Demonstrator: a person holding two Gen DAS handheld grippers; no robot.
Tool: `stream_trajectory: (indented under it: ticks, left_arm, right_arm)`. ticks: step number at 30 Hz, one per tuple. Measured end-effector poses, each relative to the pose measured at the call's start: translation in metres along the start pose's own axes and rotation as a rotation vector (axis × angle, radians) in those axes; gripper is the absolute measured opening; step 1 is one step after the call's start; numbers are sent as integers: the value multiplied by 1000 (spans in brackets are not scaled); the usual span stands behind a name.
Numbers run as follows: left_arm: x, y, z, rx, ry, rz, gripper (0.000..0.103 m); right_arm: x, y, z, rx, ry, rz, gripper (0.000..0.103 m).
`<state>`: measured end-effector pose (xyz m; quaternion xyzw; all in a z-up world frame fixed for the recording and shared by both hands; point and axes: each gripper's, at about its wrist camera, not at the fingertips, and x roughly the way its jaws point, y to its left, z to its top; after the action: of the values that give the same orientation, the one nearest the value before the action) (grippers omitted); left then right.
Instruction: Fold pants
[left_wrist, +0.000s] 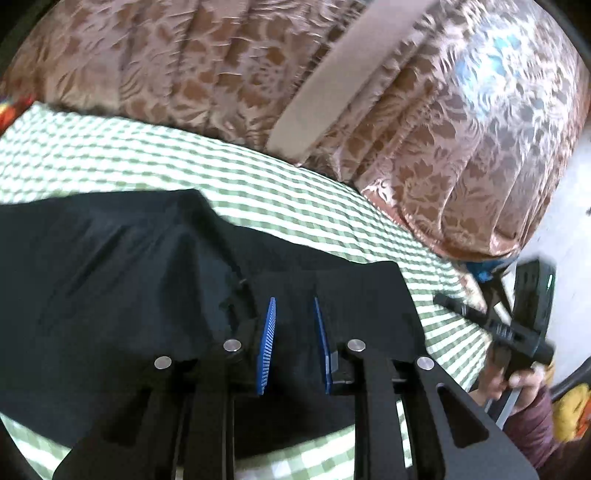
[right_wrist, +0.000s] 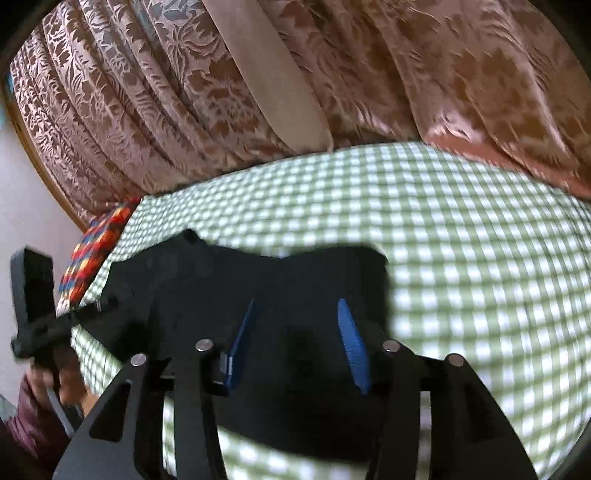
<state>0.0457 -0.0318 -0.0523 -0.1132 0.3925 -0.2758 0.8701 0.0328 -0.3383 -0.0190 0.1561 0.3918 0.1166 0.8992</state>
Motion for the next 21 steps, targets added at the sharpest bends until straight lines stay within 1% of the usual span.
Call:
stream_trajectory:
  ticks: [2,3,4,5,6,8,9,12,13,14,15,16,18,21]
  left_arm:
    - [12,-9,-3,53,9,22,19]
    - [22,-12,-8,88,30,54,19]
    - [32,-13,-13,114,58,94,19]
    - [44,-10,-20,128,100,145,19]
    - [55,-1,-32,119,130,152,19]
    - [51,4,-41,122,70,132,19]
    - [48,5,-42,117,64,130,19]
    - [36,12,-37,51,53,105,19]
    - [29,15,-35,34,46,113,20]
    - [24,16,-35,24,40,129,30]
    - [13,24,-36,0,25,142,41]
    - [2,33,-37,-36,11,146,42]
    - [-17,50,-42,-91,-3,161,42]
    - [-50,83,-51,-180,-41,218,42]
  right_arm:
    - [21,-1,8,13,5,-19,47]
    - [37,-6,8,23,30,-59,47]
    - [50,-11,5,33,59,-85,47]
    - [68,-19,-2,48,99,-88,48]
    - [74,-21,-8,41,90,-84,48]
    - [74,-18,-15,-3,44,-99,48]
    - [72,-16,-15,-12,40,-108,48]
    - [71,-14,-13,-25,43,-121,48]
    - [69,-12,-12,-36,43,-122,53]
    - [68,-9,-11,-45,42,-122,61]
    - [65,-3,-8,-57,39,-133,63]
    - [62,4,-6,-66,30,-144,65]
    - [53,17,-5,-79,8,-120,65]
    - [42,39,-8,-107,-11,-70,65]
